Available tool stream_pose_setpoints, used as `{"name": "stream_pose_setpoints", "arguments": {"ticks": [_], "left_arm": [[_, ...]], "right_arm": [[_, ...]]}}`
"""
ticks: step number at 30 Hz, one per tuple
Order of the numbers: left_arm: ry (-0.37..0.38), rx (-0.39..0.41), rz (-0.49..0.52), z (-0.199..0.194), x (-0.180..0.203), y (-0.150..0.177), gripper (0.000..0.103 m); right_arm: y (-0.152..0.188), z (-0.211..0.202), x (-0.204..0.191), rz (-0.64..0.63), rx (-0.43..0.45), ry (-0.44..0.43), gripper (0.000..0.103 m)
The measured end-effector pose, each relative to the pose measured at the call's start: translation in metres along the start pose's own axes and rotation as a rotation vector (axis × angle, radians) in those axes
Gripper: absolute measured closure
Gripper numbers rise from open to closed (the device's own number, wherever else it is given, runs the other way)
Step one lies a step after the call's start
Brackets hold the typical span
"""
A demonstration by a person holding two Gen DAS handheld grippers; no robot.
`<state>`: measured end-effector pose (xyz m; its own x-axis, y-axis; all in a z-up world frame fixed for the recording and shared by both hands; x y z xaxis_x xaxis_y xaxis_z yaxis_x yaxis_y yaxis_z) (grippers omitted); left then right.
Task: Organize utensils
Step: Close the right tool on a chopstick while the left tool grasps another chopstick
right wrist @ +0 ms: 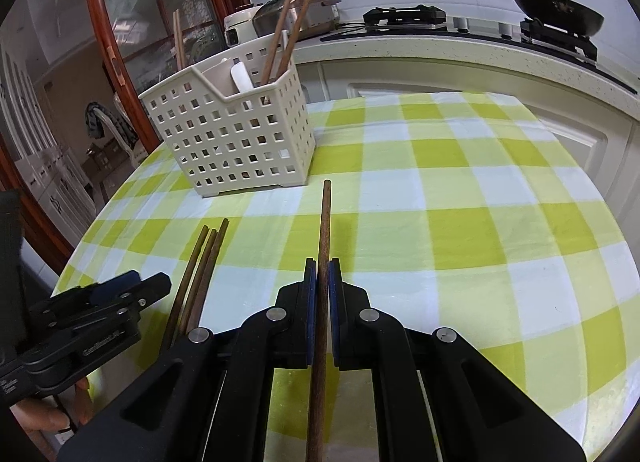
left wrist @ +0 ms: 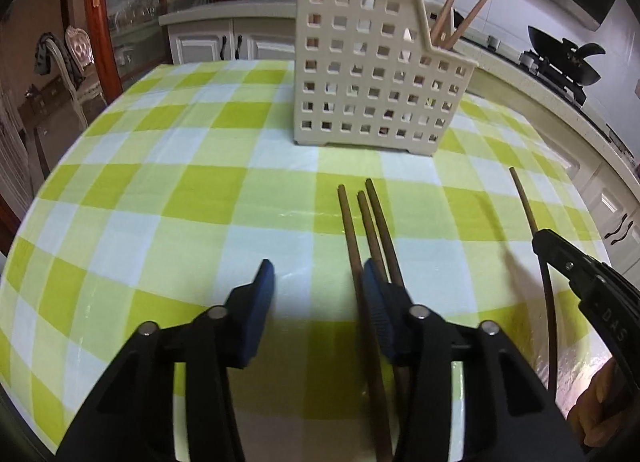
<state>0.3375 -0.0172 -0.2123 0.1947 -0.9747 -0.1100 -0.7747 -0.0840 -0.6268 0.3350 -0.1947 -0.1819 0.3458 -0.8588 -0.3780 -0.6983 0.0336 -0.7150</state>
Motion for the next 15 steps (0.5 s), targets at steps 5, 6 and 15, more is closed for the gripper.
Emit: {"name": "stream_pose_setpoints", "arguments": {"ticks": [5, 6, 15], "left_arm": [[-0.009, 0.004, 0.019, 0.003, 0.007, -0.001, 0.064], [-0.013, 0.005, 0.024, 0.004, 0.008, -0.001, 0.064], [-0.016, 0.004, 0.062, 0.009, 0.016, 0.002, 0.082]], "right_arm": [[0.002, 0.000, 0.000, 0.008, -0.001, -0.011, 0.097], [0.002, 0.000, 0.000, 0.008, -0.001, -0.013, 0.097], [0.003, 0.002, -0.001, 0.009, -0.005, -0.014, 0.097]]}}
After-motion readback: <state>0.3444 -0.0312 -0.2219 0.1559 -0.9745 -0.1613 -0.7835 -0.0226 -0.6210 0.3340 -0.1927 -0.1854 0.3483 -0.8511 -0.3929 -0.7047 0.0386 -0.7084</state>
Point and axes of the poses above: each gripper's, at about its wrist camera, not at the fingertips, and z roughly the way its jaws point, x to its right, y to its underside, the point moved 10 cm from there along z, roughly the way its jaws point, and after that the axes turned 14 degrees about -y, right-handed, at the moved point
